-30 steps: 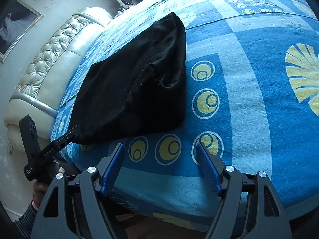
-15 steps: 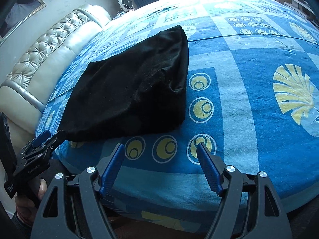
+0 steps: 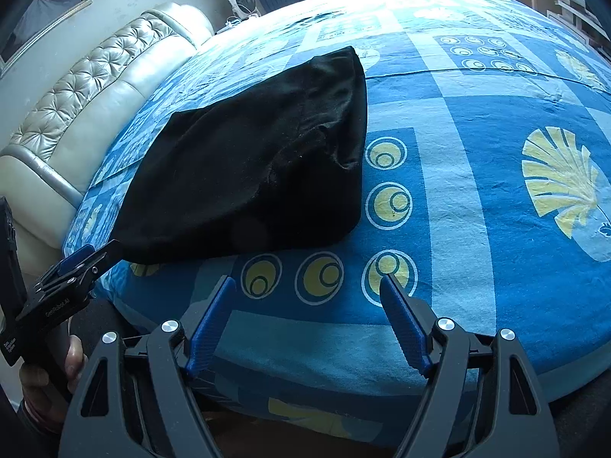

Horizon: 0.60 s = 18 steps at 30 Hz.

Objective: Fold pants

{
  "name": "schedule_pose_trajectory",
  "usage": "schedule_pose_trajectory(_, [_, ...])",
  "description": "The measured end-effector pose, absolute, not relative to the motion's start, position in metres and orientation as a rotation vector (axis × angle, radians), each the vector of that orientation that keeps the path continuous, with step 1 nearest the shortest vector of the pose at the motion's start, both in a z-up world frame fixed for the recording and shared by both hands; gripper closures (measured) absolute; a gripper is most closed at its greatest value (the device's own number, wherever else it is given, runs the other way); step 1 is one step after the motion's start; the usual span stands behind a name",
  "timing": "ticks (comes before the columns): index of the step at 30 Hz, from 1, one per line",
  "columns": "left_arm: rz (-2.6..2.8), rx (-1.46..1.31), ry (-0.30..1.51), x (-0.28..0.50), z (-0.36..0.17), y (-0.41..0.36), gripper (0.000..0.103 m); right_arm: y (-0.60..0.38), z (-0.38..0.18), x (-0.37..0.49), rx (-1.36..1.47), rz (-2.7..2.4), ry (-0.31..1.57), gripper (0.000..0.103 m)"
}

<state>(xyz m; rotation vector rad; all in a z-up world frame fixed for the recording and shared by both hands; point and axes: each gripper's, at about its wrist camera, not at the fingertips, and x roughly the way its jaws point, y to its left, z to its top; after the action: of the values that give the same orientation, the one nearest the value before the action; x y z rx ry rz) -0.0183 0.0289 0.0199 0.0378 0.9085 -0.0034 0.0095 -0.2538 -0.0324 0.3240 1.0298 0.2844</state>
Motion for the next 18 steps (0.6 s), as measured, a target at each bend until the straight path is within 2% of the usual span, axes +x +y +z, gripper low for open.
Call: schedule_pose_trajectory(18, [0.000,0.034,0.919,-0.0189,0.0203,0.0277,0.002,-0.2502,-0.0324,0.0091,0.317,0.292,1.040,0.026])
